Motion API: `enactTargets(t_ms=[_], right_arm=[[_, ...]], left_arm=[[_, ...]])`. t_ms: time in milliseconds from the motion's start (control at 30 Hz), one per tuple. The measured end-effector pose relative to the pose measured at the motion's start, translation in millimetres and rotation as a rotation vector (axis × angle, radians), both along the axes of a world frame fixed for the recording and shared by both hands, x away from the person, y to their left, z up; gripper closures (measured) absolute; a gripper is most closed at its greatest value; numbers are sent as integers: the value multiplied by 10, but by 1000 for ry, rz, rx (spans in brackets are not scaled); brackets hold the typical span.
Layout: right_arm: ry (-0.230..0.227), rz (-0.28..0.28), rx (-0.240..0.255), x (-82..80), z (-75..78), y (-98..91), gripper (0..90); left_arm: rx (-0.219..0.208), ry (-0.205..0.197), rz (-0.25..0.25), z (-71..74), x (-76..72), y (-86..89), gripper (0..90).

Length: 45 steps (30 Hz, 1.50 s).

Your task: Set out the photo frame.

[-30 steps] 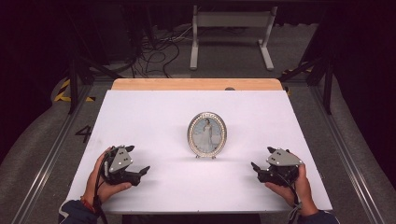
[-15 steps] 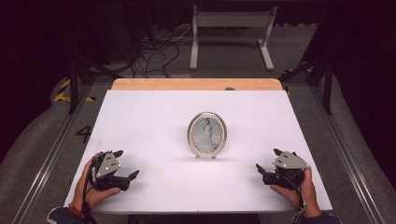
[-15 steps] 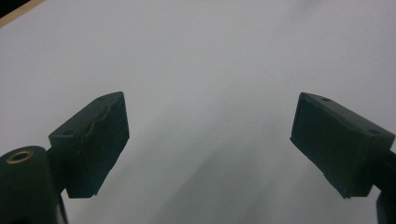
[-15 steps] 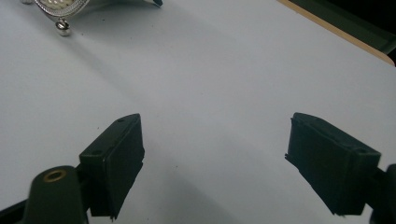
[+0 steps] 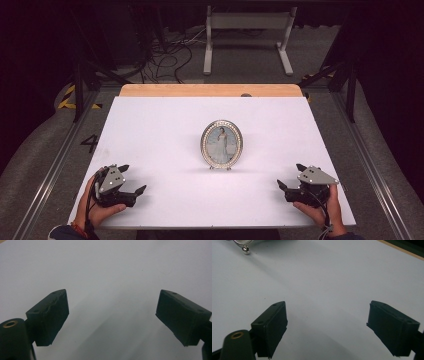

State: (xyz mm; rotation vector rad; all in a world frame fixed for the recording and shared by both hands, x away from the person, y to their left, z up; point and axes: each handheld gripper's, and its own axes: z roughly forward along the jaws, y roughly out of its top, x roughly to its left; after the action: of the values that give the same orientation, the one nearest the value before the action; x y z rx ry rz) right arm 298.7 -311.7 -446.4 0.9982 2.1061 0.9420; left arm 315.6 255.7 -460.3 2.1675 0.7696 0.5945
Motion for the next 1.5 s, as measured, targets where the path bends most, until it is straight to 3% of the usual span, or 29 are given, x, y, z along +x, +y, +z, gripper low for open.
enactTargets(t_ms=[233,367,467,1500], right_arm=[[-12,-1,10,-17,10,-2,157],[-21,0,-22,-26,27,22,153],[-33,-15,9,-35,59,-11,153],[-17,-9,-6,-37,-8,16,148]], left_arm=[[-16,-4,8,13,-6,9,114],[-18,-9,6,11,-1,23,113],[-46,1,15,5,4,47,113],[-20,17,3,-29,47,-6,109]])
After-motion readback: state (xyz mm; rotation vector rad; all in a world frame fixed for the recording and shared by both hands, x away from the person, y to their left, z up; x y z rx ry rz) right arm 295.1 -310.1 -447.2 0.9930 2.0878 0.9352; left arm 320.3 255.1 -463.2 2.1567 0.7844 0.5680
